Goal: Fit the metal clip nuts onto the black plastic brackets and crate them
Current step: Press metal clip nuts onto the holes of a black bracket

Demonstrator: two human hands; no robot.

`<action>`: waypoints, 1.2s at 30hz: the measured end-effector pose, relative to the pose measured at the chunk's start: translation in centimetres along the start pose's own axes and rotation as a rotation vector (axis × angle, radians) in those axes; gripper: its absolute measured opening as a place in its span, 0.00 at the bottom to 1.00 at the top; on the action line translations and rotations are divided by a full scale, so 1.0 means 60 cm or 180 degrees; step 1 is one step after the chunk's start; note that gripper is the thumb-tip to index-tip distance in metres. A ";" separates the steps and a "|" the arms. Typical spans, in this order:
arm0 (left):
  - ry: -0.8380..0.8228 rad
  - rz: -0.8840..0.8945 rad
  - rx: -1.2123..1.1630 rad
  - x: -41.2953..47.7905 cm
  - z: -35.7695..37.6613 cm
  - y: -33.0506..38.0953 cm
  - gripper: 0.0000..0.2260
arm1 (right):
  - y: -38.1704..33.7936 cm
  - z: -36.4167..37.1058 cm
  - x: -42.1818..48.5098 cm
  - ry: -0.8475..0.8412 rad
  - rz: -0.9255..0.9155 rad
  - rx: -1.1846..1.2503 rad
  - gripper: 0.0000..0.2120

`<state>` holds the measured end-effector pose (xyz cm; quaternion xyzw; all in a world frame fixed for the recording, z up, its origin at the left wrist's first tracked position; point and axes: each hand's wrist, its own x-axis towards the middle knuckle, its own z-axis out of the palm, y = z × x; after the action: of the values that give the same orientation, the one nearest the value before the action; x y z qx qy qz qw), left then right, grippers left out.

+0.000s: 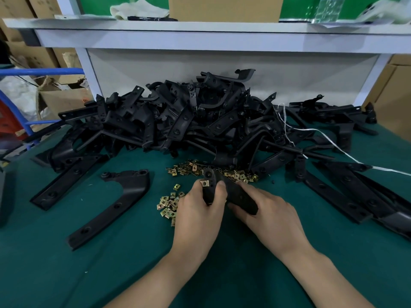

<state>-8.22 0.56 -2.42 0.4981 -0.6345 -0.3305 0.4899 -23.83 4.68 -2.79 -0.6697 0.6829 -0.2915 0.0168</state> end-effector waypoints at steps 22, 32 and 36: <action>-0.0063 0.0152 0.0037 0.001 -0.001 -0.002 0.17 | 0.000 -0.002 0.000 -0.0052 0.0020 0.0001 0.22; -0.0107 0.0140 0.0080 0.002 -0.002 0.001 0.16 | 0.001 -0.002 0.001 -0.0077 0.0015 -0.0045 0.21; -0.0114 0.0169 0.0083 0.001 -0.002 0.000 0.17 | 0.002 -0.001 0.000 -0.0068 0.0006 -0.0044 0.21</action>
<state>-8.08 0.48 -2.37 0.4815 -0.6604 -0.3180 0.4805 -24.00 4.69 -2.79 -0.6722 0.6853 -0.2796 0.0198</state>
